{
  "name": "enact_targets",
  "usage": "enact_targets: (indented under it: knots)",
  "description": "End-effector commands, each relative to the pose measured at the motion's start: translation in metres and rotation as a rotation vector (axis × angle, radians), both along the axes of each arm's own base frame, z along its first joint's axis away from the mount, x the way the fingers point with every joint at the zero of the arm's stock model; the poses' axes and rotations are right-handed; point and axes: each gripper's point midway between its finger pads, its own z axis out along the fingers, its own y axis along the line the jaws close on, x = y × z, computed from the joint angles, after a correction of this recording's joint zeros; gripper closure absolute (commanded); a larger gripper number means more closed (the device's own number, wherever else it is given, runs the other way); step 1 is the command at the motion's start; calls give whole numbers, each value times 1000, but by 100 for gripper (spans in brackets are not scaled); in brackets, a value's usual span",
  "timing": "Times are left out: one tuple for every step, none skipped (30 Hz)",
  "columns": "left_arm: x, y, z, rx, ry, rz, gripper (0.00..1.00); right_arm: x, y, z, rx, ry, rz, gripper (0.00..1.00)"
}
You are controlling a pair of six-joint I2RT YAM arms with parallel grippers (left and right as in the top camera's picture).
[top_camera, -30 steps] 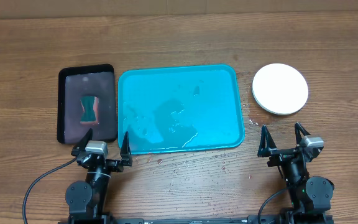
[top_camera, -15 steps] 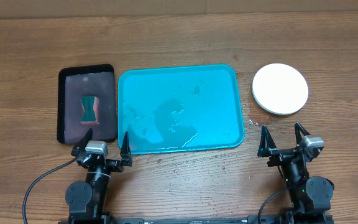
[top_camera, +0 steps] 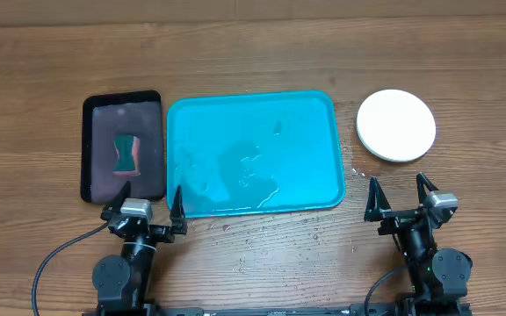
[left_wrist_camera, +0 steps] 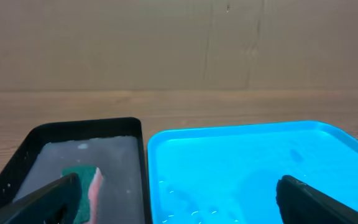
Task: Clean dirty plates on tray and stack at the side
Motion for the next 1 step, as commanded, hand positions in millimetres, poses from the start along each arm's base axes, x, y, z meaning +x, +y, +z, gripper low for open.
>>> enact_targets:
  knots:
    - [-1, -3, 0, 7, -7, -15, 0, 0, 0, -2, -4, -4, 1, 0]
